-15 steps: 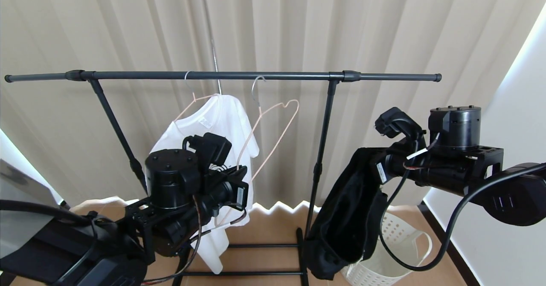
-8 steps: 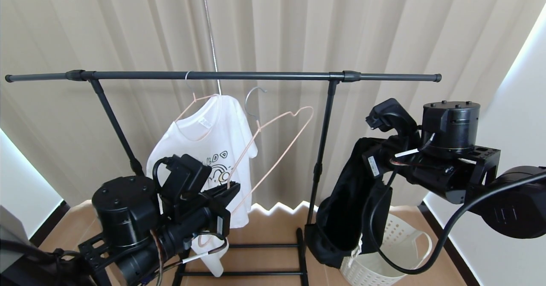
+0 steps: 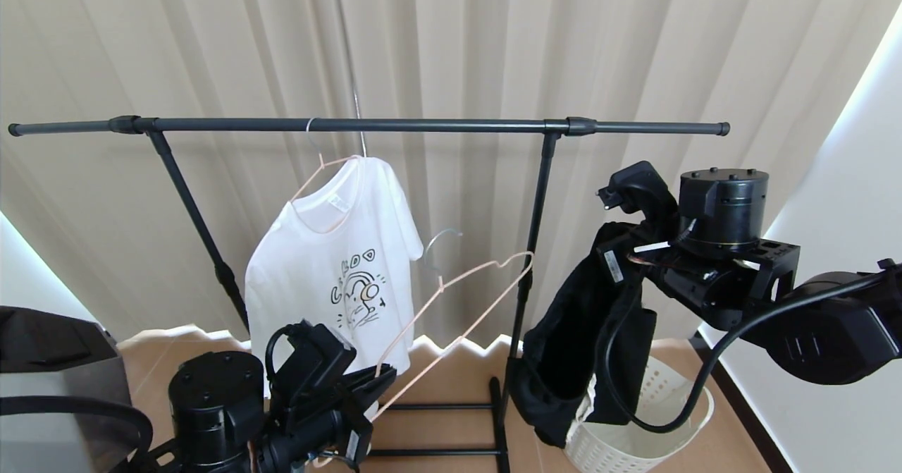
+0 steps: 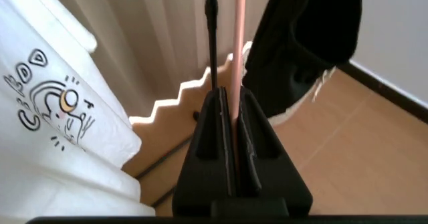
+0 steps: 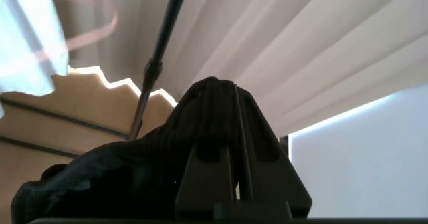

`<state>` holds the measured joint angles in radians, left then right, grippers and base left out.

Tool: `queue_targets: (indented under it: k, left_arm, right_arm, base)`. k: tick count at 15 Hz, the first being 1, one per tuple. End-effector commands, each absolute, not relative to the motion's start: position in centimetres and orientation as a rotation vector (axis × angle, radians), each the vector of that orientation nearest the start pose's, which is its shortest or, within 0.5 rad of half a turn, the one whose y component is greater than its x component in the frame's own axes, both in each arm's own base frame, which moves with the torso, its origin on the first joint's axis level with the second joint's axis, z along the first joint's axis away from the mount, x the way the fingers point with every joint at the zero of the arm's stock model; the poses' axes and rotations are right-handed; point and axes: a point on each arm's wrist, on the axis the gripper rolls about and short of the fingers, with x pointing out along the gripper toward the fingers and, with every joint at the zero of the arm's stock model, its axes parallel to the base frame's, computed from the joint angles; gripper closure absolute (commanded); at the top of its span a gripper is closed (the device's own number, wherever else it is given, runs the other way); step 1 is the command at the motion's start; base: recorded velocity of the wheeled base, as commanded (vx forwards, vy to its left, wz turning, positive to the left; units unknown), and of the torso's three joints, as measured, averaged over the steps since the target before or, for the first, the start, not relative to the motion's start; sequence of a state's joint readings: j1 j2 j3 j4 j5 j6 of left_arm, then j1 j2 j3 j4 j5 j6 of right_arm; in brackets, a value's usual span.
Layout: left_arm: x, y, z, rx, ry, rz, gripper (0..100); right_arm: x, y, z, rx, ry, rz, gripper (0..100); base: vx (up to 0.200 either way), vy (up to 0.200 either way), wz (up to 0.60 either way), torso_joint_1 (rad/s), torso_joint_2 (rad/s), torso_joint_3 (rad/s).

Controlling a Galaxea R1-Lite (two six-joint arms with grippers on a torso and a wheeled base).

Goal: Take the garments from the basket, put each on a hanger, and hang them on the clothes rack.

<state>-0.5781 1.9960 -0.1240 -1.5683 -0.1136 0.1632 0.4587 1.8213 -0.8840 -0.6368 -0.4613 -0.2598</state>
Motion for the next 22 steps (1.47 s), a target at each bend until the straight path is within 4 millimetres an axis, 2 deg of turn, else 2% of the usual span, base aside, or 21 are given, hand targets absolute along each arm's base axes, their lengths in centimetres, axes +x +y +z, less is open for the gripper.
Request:
queue_targets:
  k: [1, 7, 12, 18, 22]
  left_arm:
    - [19.8, -13.3, 3.8, 0.248, 0.317, -0.725, 100]
    - [18.6, -12.7, 4.7, 0.239, 0.303, -0.771, 100]
    - [18.1, -12.5, 5.1, 0.238, 0.293, -0.779, 100]
    - [17.4, -13.7, 5.4, 0.241, 0.273, -0.836, 100]
    - [17.3, -14.3, 5.5, 0.238, 0.260, -0.859, 100]
  right_arm:
    - [30.7, 14.0, 16.0, -0.399, 0.279, 0.031, 100]
    - [32.5, 12.6, 15.1, -0.412, 0.310, -0.049, 100]
    - [34.1, 12.9, 14.2, -0.406, 0.289, -0.103, 100]
    - [34.0, 13.1, 14.4, -0.401, 0.282, -0.099, 100]
    - [32.7, 15.3, 14.2, -0.411, 0.276, -0.030, 100]
  base:
    - [0.000, 0.000, 0.00, 0.000, 0.00, 0.000]
    - [0.000, 0.000, 0.00, 0.000, 0.00, 0.000]
    - [0.000, 0.000, 0.00, 0.000, 0.00, 0.000]
    - [0.000, 0.000, 0.00, 0.000, 0.00, 0.000]
    - [0.000, 0.000, 0.00, 0.000, 0.00, 0.000]
